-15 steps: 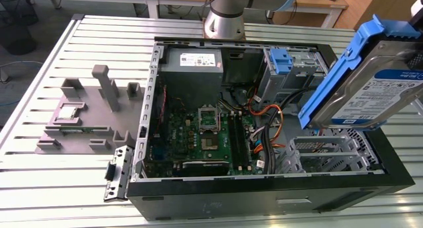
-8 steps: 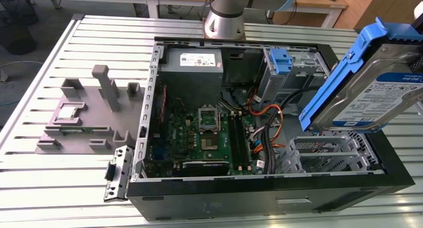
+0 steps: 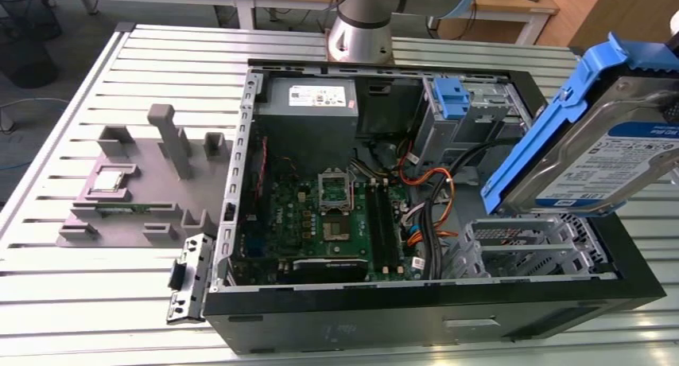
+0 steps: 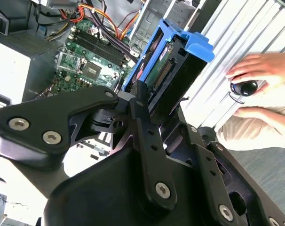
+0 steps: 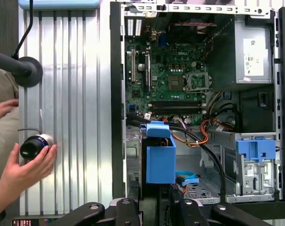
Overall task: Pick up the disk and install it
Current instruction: 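Pick up the disk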
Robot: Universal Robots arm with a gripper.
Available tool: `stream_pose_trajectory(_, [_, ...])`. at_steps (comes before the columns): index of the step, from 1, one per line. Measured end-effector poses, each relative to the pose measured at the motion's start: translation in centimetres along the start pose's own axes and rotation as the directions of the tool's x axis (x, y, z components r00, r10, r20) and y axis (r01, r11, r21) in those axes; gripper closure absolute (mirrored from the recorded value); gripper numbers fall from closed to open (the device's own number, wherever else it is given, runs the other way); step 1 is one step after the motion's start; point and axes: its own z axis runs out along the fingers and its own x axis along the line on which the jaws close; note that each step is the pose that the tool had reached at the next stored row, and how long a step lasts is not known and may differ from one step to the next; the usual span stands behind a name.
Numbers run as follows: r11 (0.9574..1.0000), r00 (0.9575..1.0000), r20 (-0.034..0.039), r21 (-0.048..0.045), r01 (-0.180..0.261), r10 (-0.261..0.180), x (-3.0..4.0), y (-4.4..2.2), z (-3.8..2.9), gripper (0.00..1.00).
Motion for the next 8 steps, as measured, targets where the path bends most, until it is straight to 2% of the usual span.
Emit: stream_pose_trajectory(8, [1.0, 1.0, 0.0061, -0.0002, 0.0, 0.0, 0.56, -0.02, -0.04, 0.65])
